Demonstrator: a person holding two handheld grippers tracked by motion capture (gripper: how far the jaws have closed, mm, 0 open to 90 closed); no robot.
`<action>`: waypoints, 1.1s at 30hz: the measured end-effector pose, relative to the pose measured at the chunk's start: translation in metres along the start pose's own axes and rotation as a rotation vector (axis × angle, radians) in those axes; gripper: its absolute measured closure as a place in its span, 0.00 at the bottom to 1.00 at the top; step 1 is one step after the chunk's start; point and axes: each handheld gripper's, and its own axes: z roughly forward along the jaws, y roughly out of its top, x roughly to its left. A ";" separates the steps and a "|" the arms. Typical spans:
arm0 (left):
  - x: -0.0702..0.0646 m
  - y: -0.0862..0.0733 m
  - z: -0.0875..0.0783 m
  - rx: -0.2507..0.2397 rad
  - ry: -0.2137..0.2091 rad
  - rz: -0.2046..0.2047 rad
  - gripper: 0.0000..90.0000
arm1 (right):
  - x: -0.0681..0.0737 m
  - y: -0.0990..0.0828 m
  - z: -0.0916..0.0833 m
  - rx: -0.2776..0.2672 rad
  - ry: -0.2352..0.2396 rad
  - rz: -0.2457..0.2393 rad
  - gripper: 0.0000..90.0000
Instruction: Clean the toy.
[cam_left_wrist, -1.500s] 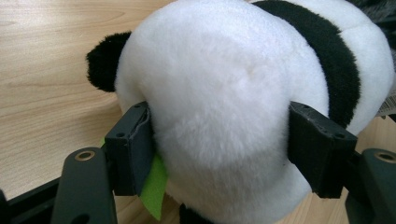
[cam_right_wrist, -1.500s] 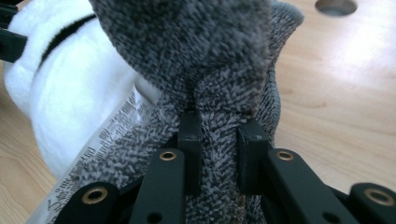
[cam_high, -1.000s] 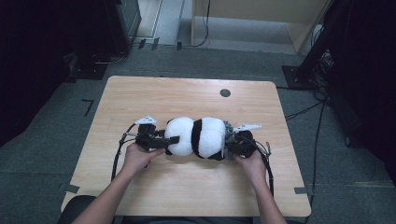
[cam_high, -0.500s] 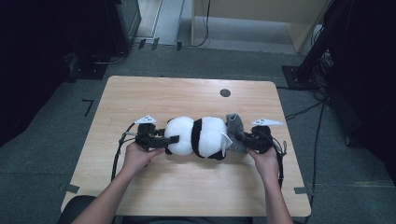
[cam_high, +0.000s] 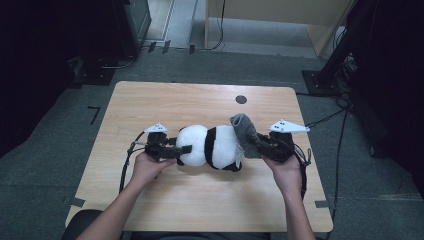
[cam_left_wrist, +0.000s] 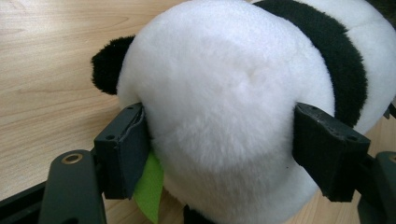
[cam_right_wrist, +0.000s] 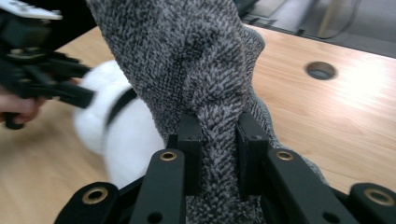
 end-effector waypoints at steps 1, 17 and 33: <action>0.000 0.000 0.000 0.001 0.001 0.003 0.26 | 0.004 0.001 0.002 -0.002 0.022 0.000 0.86; -0.002 0.002 0.001 0.005 -0.026 0.011 0.27 | -0.001 -0.030 0.043 0.075 0.022 0.003 0.86; 0.003 0.001 -0.001 0.036 -0.058 0.024 0.27 | -0.023 -0.048 0.051 0.159 -0.027 0.077 0.87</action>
